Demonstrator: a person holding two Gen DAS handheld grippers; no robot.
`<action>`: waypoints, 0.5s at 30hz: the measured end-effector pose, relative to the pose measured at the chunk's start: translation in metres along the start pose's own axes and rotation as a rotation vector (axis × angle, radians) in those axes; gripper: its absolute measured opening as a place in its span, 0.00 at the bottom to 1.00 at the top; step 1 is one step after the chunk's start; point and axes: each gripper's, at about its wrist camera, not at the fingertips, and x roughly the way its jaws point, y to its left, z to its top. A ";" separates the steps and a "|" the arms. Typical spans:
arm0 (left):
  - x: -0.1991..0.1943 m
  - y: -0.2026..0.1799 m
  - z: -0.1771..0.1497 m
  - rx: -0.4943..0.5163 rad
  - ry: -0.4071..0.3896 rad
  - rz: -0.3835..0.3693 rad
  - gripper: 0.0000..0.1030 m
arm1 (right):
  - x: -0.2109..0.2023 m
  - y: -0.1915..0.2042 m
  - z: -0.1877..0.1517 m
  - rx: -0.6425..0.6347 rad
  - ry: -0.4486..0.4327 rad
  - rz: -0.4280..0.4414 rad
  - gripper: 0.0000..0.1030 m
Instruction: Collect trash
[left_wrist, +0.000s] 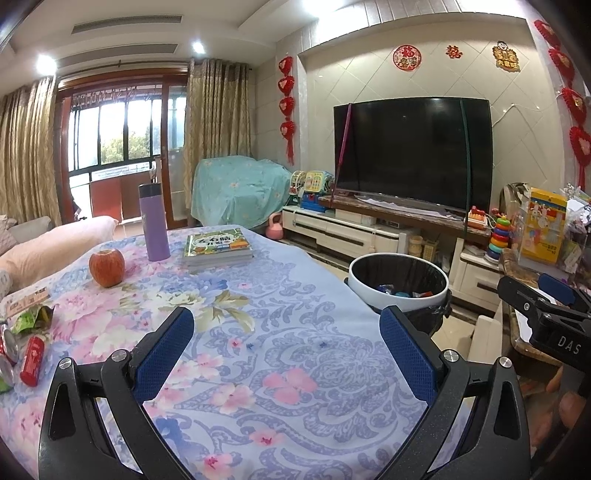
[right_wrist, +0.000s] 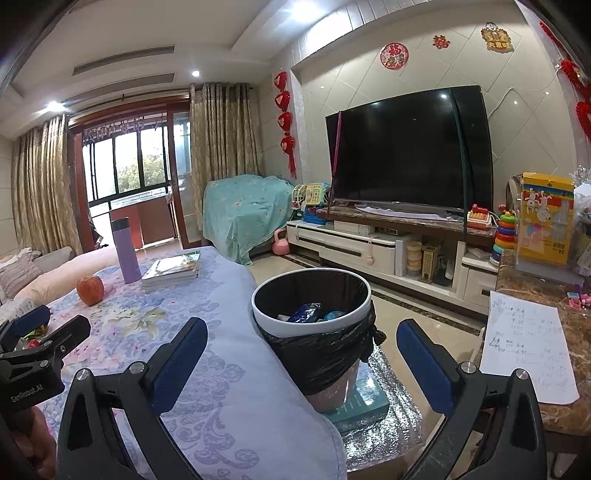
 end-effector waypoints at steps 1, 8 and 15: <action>0.000 0.000 0.000 0.000 0.000 -0.001 1.00 | 0.000 0.000 0.000 0.000 0.000 0.001 1.00; 0.000 -0.001 0.000 0.004 0.000 -0.004 1.00 | -0.002 0.001 0.001 0.002 -0.004 0.006 1.00; 0.000 -0.001 -0.001 0.003 0.002 -0.004 1.00 | -0.003 0.001 0.002 0.006 -0.011 0.007 1.00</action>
